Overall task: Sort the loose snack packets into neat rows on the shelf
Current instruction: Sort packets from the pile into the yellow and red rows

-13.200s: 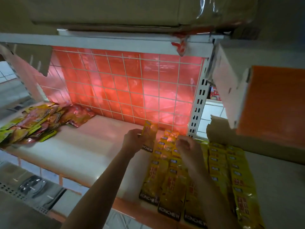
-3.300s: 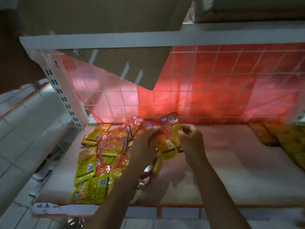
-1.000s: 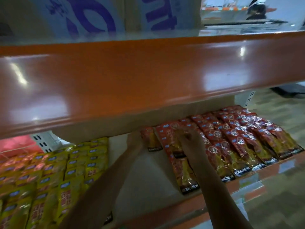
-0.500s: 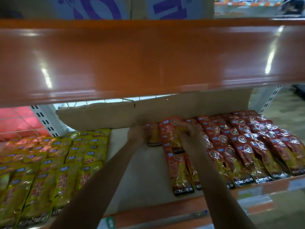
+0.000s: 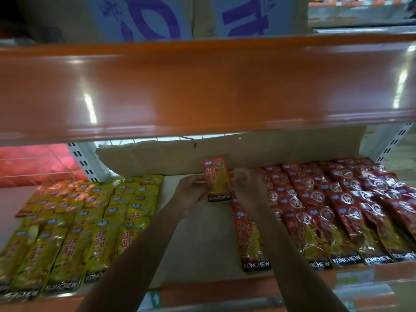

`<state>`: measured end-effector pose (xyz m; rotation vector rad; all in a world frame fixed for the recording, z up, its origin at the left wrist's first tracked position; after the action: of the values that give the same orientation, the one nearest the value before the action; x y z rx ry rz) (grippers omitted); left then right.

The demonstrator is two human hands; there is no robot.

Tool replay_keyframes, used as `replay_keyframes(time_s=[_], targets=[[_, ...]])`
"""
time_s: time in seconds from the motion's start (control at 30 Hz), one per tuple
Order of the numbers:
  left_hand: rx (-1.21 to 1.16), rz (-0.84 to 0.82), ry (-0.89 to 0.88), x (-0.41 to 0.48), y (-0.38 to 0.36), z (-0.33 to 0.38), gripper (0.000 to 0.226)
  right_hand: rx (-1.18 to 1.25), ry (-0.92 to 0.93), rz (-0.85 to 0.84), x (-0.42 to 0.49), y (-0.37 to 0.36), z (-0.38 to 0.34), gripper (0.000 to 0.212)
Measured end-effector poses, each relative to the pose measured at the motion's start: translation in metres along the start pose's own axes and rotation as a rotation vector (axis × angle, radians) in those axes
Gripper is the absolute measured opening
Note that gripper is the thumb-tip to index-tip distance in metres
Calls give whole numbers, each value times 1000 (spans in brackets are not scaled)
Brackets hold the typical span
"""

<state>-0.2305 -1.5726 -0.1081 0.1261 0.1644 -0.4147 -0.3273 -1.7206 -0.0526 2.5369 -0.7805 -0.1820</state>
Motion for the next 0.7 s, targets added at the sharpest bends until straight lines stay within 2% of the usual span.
replay_keyframes(time_s=[0.07,0.13,0.27,0.43,0.7], targets=[[88,67,12,0,8,-4,30,-55,11,24,0,5,3,30],[167,117,16,0,10,-4,19,-81,35,39,-4,8,2,32],[342,121,-21,-3,-2,5,6,-132,70,28,-7,10,2,32],[508,103,-41,-4,-12,4,28,-140,60,6,-8,14,6,31],[750,131,-56,-10,-15,10,24,-159,73,-5,-5,14,11,32]])
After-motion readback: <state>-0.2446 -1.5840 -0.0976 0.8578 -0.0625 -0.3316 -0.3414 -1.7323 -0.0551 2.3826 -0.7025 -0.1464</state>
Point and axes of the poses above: each hand's wrist, its own x-axis towards the middle knuckle, its own y-axis out of the back of the hand, z = x × y, the point moved 8 cm from there along x, towards the middle knuckle, and after that the axes turned 2 degrees about -y, right-handed, at the moved point
